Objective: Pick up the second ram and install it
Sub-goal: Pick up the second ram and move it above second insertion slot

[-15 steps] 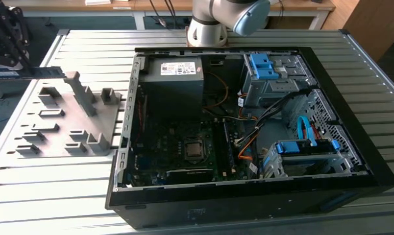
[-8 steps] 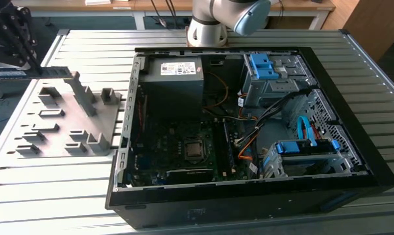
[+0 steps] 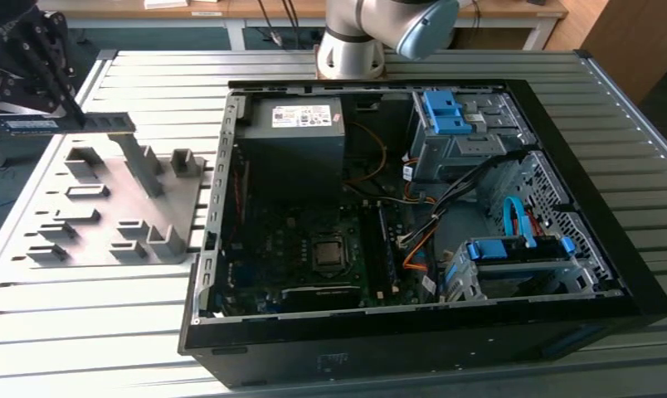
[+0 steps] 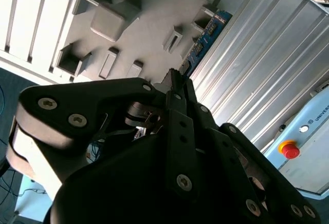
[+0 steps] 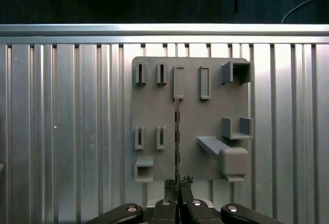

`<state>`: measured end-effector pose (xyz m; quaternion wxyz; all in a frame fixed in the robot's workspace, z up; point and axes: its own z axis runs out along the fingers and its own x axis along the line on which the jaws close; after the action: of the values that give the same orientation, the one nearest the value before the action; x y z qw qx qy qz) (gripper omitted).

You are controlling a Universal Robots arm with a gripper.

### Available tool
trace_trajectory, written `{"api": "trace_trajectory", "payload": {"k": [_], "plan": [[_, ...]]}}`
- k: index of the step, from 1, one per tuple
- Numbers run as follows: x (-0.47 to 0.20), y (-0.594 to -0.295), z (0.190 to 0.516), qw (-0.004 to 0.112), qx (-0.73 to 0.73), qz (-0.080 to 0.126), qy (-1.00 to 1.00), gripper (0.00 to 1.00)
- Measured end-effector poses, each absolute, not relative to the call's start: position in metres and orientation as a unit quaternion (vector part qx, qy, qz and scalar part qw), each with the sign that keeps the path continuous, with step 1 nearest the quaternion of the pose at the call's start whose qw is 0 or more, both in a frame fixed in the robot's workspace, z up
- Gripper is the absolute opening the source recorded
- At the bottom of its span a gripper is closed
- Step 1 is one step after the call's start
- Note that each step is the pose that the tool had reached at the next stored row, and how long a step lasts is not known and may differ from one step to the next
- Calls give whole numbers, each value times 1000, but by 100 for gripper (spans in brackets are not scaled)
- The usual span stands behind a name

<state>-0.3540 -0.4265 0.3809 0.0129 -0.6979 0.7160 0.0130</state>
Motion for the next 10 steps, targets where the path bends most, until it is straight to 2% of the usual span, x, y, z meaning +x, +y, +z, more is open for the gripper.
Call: {"api": "trace_trajectory", "payload": {"k": [10], "plan": [[-332, -427, 381, 13, -698, 13, 716, 14]]}}
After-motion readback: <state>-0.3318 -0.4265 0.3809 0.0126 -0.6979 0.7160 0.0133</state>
